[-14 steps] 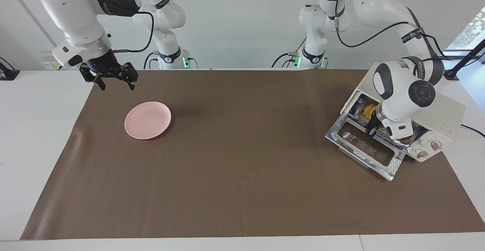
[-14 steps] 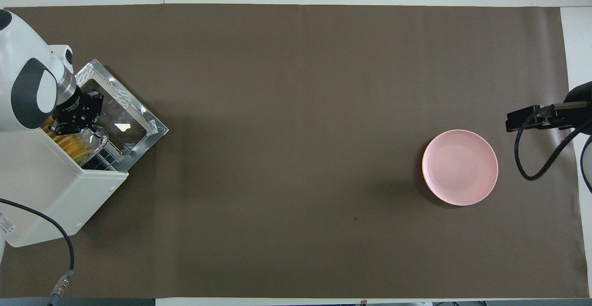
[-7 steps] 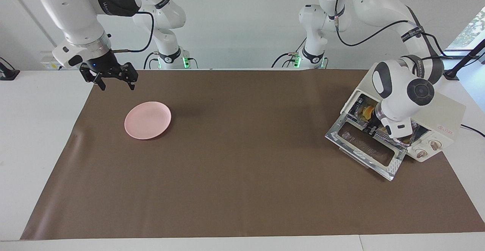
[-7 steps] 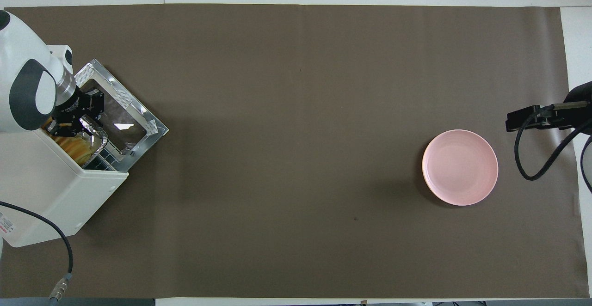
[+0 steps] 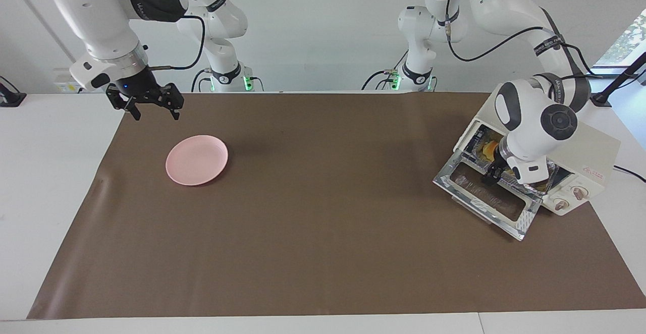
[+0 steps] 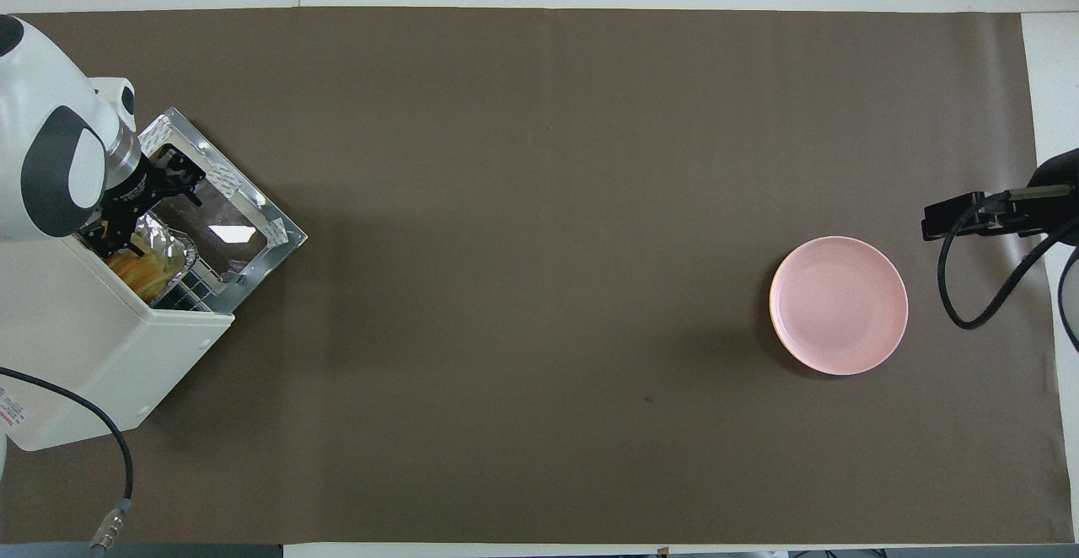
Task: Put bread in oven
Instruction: 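Open the left gripper and draw it back out of the oven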
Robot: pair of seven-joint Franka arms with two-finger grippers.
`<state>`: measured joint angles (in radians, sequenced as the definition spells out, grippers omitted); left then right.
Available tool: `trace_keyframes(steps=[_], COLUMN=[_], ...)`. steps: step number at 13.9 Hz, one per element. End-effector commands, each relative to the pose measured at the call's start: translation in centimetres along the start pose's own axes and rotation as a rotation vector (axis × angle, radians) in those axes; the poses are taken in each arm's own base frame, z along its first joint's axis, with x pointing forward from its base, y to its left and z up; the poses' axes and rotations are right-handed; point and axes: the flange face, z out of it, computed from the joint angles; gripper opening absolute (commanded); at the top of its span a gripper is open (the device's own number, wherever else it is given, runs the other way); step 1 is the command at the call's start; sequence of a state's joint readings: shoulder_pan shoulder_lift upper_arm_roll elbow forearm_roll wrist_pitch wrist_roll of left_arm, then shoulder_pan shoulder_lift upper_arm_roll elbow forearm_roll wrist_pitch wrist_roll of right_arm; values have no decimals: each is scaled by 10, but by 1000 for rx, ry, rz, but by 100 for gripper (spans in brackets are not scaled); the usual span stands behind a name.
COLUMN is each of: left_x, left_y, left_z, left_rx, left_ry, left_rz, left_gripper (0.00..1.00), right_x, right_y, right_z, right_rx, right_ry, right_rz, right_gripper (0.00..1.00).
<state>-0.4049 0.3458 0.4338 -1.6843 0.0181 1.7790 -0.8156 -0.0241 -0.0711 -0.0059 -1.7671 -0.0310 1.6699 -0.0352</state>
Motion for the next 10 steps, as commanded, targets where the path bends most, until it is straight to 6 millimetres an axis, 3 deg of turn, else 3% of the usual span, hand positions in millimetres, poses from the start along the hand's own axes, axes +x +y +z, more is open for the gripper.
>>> trace_keyframes(steps=[1, 7, 10], left_x=[-7, -12, -32], left_y=[2, 8, 14], left_z=[-10, -31, -50], left_rx=[-3, 5, 6], left_ry=[28, 28, 9], left_rz=[27, 53, 136], left_gripper=[100, 100, 100], right_x=[-6, -7, -6], right_y=[2, 2, 2], right_z=[-2, -3, -2], right_rx=[-9, -9, -9], right_ry=[-8, -7, -8], right_rz=[8, 8, 8], right_gripper=[100, 100, 100])
